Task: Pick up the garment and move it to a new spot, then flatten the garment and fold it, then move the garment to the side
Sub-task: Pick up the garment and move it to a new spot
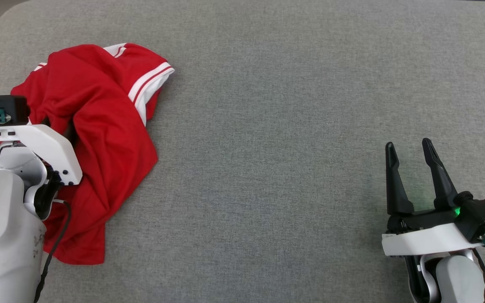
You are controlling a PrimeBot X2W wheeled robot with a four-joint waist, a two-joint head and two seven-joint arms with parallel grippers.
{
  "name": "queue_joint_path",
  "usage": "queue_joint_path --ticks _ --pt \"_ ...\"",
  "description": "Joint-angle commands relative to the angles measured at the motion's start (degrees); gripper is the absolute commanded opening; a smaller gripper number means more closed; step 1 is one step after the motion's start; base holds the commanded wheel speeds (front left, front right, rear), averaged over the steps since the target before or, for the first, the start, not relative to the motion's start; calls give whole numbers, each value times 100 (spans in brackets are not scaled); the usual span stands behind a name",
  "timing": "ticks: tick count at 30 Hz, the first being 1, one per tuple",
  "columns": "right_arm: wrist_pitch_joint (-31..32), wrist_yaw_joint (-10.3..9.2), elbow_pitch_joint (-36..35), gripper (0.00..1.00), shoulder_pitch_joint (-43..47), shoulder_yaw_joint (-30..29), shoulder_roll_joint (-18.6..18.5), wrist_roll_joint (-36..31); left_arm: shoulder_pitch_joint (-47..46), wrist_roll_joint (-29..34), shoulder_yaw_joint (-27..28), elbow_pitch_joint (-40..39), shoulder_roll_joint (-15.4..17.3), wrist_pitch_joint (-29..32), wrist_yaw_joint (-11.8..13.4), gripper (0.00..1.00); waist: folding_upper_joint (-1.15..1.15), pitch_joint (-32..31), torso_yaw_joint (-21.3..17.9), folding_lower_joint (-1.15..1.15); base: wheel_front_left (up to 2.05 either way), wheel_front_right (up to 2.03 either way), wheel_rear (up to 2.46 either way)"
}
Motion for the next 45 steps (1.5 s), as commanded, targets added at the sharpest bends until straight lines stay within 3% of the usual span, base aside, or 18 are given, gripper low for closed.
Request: queue_joint_path --ticks 1,9,16,21,28,38,45 --pt "-8 0 -23 100 -46 4 -12 -21 -119 -21 20 49 50 -115 -26 0 0 17 -32 0 0 0 0" --pt "-8 0 85 100 31 -5 -12 57 -181 -104 142 -9 36 -940 -2 0 0 -267 -37 0 0 0 0" --pt "-8 0 280 100 169 8 -12 186 6 -314 323 -737 -34 -1502 16 0 0 -803 -12 0 0 0 0" --pt "-8 0 327 100 260 9 -12 314 161 -404 401 -1691 -82 -1512 156 0 0 -1117 -13 0 0 0 0" --pt "-8 0 401 100 325 11 -12 484 375 -779 419 -3096 -403 -1031 343 0 0 -1404 -152 0 0 0 0" --pt "-8 0 378 100 210 15 -13 609 599 -1082 63 -4381 -993 -548 679 0 0 -1430 -806 0 0 0 0" --pt "-8 0 244 100 29 40 -13 655 525 -1453 -458 -4587 -1293 -872 1106 0 0 -1157 -1664 0 0 0 0"
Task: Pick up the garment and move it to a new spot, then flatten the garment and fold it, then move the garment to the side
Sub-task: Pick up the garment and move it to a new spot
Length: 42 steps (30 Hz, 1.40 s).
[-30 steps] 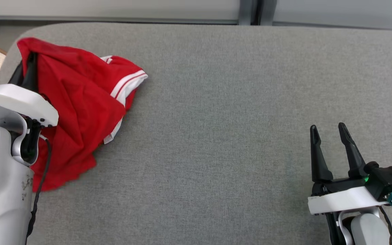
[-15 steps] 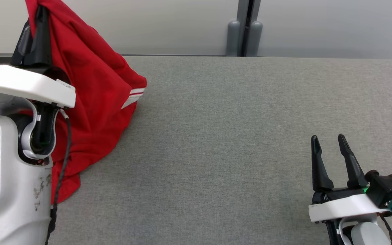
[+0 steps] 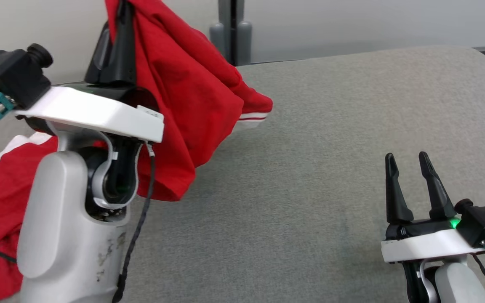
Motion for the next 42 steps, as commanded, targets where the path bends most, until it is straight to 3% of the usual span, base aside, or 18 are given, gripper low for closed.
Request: queue_joint_path --ticks 1,9,12,13,14,15,20,29,36,42 --pt "-8 0 -34 100 -85 -1 -12 24 -80 -30 -72 6 12 -88 50 0 0 186 -353 0 0 0 0" --pt "-8 0 -169 100 -260 45 -7 153 -556 -474 -1195 544 -12 -904 625 0 0 690 -1222 0 0 0 0" --pt "-8 0 -190 100 -265 63 -9 210 -761 -552 -1565 1000 -11 -1211 722 0 0 816 -1434 0 0 0 0" --pt "-8 0 -189 100 -261 75 -6 236 -803 -506 -1673 1248 -7 -1271 742 7 0 843 -1487 0 0 0 0" --pt "-8 0 -196 100 -260 85 -6 229 -828 -473 -1834 1522 -10 -1226 713 70 0 863 -1523 0 0 0 0" --pt "-8 0 -200 100 -258 103 -7 222 -841 -521 -1948 1757 -13 -1208 665 100 0 882 -1555 0 0 0 0" --pt "-9 0 -240 100 -278 25 -8 246 -927 -605 -2182 2610 -4 -1318 447 100 0 943 -1507 0 0 0 0" --pt "-8 0 -223 100 -173 -91 -11 -19 -654 -676 -1801 3258 300 -1888 216 100 0 536 -710 0 0 0 0" --pt "-8 0 -152 100 6 -152 -13 -303 24 -368 -1609 3171 713 -2027 -111 100 0 60 -19 0 0 0 0" --pt "-8 0 -89 100 163 -156 -14 -406 1032 17 -1221 2599 762 -2023 -660 100 0 -218 322 0 0 0 0"
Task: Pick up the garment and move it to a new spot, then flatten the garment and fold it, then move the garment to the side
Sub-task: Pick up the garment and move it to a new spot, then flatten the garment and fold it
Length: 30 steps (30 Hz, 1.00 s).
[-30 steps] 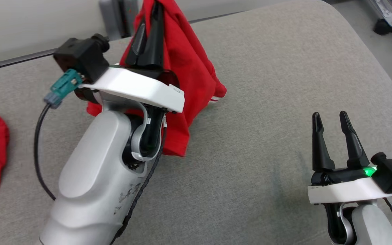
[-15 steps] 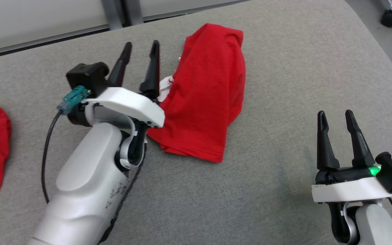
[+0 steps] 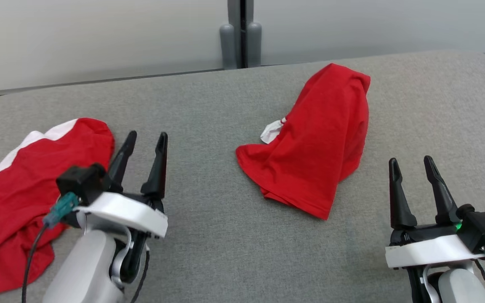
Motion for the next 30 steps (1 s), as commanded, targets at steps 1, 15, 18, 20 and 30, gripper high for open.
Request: queue_joint_path --ticks 1,15,18,20,30 --pt "-8 0 6 100 80 -23 -17 31 239 111 116 -149 -4 0 -128 100 0 -227 214 0 0 0 0" --pt "-8 0 18 100 352 121 -16 -33 1720 1249 1123 -1050 -611 -1 -469 100 0 -550 171 0 0 0 0" --pt "-8 0 39 100 391 154 -16 -49 1853 1374 1251 -1073 -679 -2 -488 100 0 -604 161 0 0 0 0" --pt "-8 0 48 100 405 160 -15 -45 1898 1373 1328 -1087 -712 -2 -508 100 0 -631 164 0 0 0 0" --pt "-8 0 92 100 364 212 -14 -63 1843 1391 1299 -1050 -773 -2 -533 100 0 -609 270 0 0 0 0"
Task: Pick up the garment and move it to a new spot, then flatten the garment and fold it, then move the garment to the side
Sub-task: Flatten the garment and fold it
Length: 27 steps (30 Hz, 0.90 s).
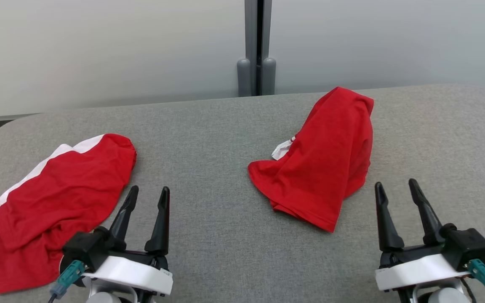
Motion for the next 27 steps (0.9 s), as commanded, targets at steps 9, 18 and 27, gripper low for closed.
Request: queue_joint_path --ticks 9,18,27 --pt "-8 -1 439 100 -585 800 -109 -666 -224 104 -399 87 10 -1 -21 100 0 362 483 0 0 0 0" --pt "431 -1 1937 100 -1839 1274 -205 -939 -482 -199 -673 80 2 -1 -20 100 0 965 1220 0 0 0 0" --pt "969 -1 3213 100 -2637 840 -316 -1300 -675 -507 -916 49 5 -1 -21 100 0 1399 1777 0 0 0 0"
